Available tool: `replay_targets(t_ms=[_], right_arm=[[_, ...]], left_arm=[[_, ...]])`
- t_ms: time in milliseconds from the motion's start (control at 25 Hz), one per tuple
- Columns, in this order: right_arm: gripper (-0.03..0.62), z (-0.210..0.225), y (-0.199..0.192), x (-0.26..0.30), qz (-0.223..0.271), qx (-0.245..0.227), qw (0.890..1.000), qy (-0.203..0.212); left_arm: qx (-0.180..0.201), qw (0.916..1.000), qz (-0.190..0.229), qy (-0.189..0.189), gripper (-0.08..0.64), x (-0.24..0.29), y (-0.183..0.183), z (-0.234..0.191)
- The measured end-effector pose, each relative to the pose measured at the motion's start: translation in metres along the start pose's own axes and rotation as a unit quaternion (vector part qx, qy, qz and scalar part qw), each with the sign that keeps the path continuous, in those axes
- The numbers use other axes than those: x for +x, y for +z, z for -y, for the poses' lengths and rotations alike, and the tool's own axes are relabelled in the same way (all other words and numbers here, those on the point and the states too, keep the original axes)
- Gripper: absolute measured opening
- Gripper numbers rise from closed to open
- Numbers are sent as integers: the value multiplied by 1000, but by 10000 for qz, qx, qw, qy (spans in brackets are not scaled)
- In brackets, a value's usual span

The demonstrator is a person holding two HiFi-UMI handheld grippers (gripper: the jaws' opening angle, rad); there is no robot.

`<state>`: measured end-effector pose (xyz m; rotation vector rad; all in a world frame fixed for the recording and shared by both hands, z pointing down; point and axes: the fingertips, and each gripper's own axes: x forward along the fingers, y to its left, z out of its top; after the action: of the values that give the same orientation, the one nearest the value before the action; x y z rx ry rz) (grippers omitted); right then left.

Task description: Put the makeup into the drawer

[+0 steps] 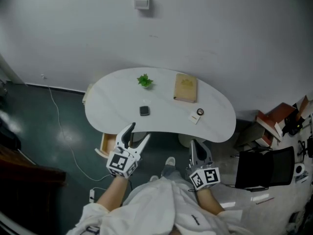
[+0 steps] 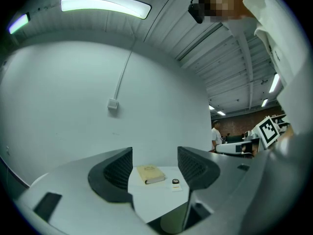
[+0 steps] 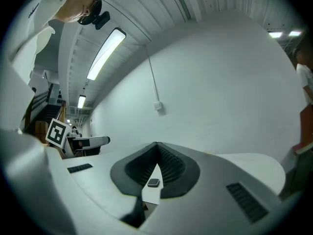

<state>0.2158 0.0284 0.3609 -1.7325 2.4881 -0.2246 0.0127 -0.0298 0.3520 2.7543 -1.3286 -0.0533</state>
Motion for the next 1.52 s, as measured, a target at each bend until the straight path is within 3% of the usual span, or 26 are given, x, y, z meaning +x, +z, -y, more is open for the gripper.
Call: replay_targets(t_ms=[360,800,1160,1520], right_arm=[[17,42,0,68,-160,63,9995,278],[17,81,-6,154,-514,172,9921,1132],[17,84,-40,196,-913,235,9820,1635],[17,70,-80,241,-1300,346,9775,1622]], left_arm=[[3,9999,-81,74,282,73,-6,-21],[-90,9969,-492,605,293,158,-20,-46],[-206,9895,-934,1079,299,186,-55,-67],[-340,9814,-1420,1245,305,194,-99,-99]])
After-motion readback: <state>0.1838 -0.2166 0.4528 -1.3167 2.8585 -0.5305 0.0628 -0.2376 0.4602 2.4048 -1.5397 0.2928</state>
